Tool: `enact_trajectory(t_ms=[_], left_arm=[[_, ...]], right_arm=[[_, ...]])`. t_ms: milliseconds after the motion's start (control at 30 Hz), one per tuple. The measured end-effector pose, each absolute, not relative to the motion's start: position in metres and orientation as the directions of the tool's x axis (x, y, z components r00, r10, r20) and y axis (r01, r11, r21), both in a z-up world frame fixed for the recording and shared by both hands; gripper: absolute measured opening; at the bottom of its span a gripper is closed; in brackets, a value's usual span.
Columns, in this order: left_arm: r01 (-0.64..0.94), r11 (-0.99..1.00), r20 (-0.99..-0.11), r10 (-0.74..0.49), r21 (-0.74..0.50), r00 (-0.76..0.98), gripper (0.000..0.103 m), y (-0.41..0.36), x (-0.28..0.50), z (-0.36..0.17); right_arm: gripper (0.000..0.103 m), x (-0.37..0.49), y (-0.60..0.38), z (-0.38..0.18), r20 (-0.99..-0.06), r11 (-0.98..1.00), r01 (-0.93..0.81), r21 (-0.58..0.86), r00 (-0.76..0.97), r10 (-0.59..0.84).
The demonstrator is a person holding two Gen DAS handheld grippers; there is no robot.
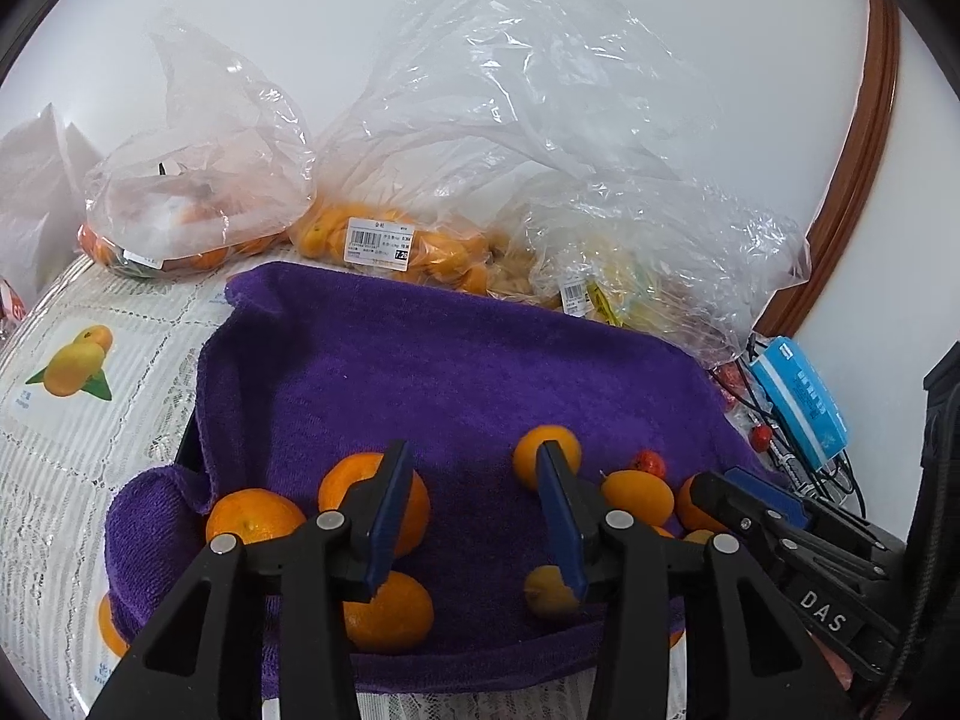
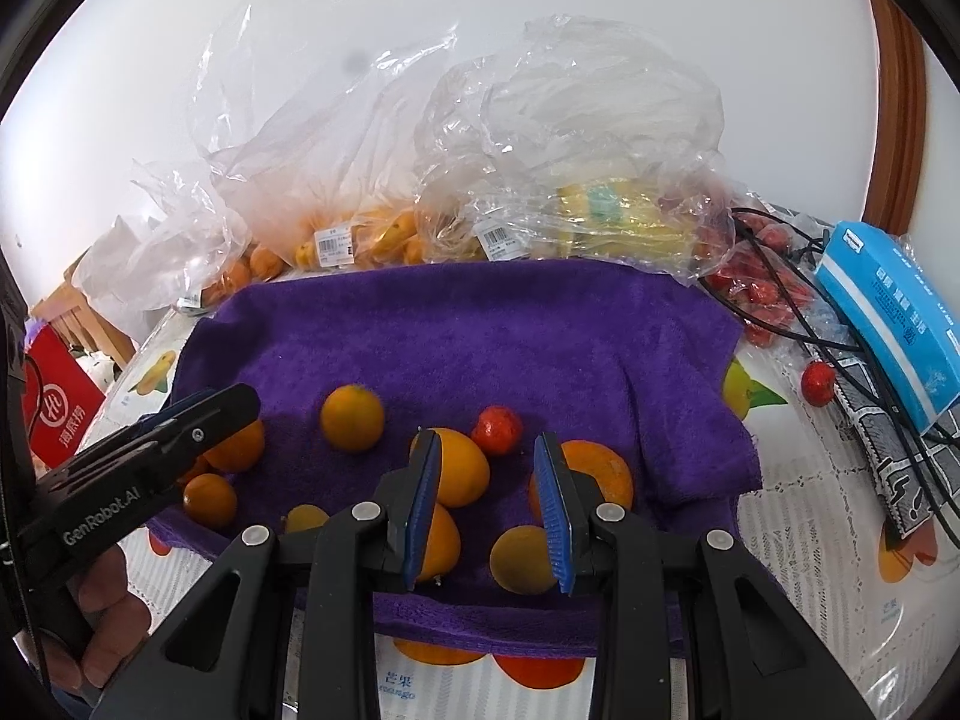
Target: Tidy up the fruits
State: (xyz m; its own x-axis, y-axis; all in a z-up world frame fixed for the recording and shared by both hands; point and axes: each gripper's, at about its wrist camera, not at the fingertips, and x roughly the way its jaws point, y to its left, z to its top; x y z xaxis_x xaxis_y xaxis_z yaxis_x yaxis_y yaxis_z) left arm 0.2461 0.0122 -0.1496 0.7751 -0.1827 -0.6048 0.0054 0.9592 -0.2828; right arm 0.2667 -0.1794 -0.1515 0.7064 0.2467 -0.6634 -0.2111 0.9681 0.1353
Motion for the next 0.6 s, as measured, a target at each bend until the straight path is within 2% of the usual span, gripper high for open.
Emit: enact_trajectory(t_ms=[233,400,600], left_arm=[[0.015,0.956,-0.585,-0.192,-0.293,0.788,0.048,0.014,0.241,-0.143],[0.016,0.975,-0.552,-0.139,-0.222,0.822,0.057,0.010,0.232,-0.130],[-0.024,0.977,-0.577,-0.105,-0.211,0.810,0.068,0.019,0.228,-0.115]], right_arm=[[0.033,0.270,-0.181,-0.154,-0.670,0.973,-0.195,0.120,0.708,0.224],[0.033,0.268,-0.182,-0.151,-0.662,0.976,-0.190,0.109,0.718,0.213],[0.041,0.262,-0.183,-0.139,-0.639,0.973,-0.184,0.137,0.735,0.229]])
